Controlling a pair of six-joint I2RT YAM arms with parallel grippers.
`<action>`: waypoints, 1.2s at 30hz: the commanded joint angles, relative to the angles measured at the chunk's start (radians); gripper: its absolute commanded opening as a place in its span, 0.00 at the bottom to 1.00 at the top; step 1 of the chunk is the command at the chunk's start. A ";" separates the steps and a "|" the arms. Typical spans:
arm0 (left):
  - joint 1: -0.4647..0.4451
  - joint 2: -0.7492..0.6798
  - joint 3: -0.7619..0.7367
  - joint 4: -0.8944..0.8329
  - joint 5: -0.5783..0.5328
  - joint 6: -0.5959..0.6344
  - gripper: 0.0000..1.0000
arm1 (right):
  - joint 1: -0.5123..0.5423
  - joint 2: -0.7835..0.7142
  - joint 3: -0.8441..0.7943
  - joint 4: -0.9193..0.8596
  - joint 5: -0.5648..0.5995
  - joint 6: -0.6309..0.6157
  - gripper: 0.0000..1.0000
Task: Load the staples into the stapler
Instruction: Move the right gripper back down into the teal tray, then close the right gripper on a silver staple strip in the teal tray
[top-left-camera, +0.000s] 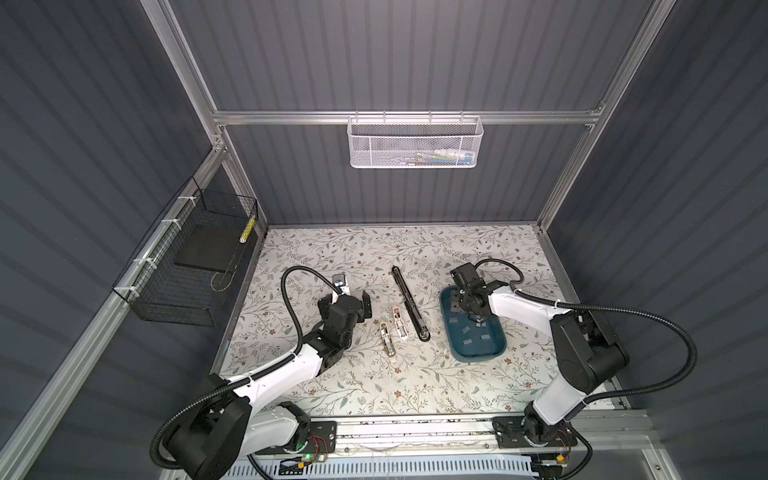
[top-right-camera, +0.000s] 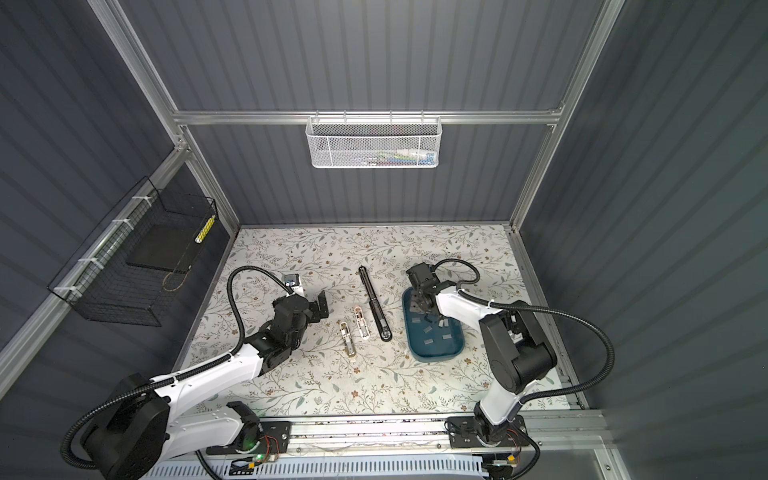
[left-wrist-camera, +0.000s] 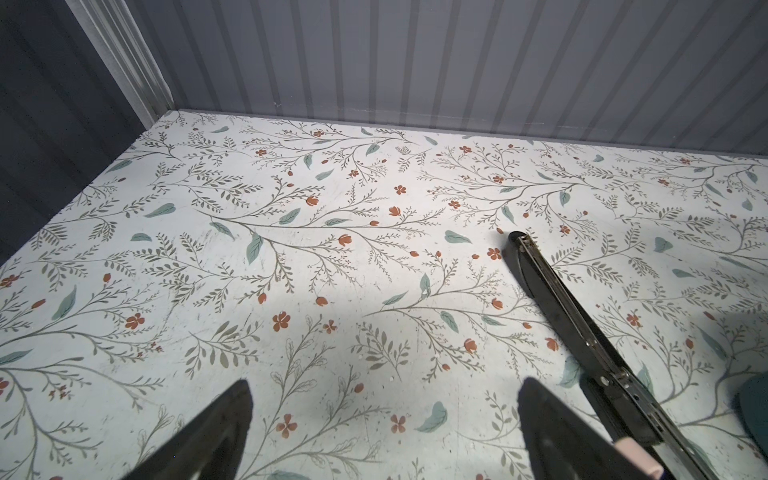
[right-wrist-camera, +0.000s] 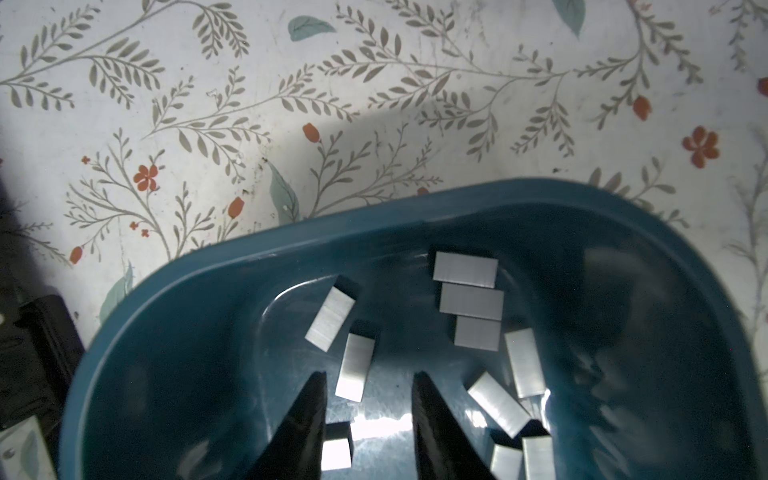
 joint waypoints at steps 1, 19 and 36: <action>0.004 -0.003 -0.001 0.010 -0.006 0.013 1.00 | -0.003 0.030 0.025 -0.039 -0.017 0.009 0.40; 0.004 0.024 0.014 -0.006 -0.013 0.014 1.00 | -0.011 0.108 0.064 -0.120 -0.020 0.016 0.42; 0.005 0.025 0.015 -0.004 -0.015 0.017 1.00 | -0.022 0.101 0.054 -0.113 -0.011 0.011 0.33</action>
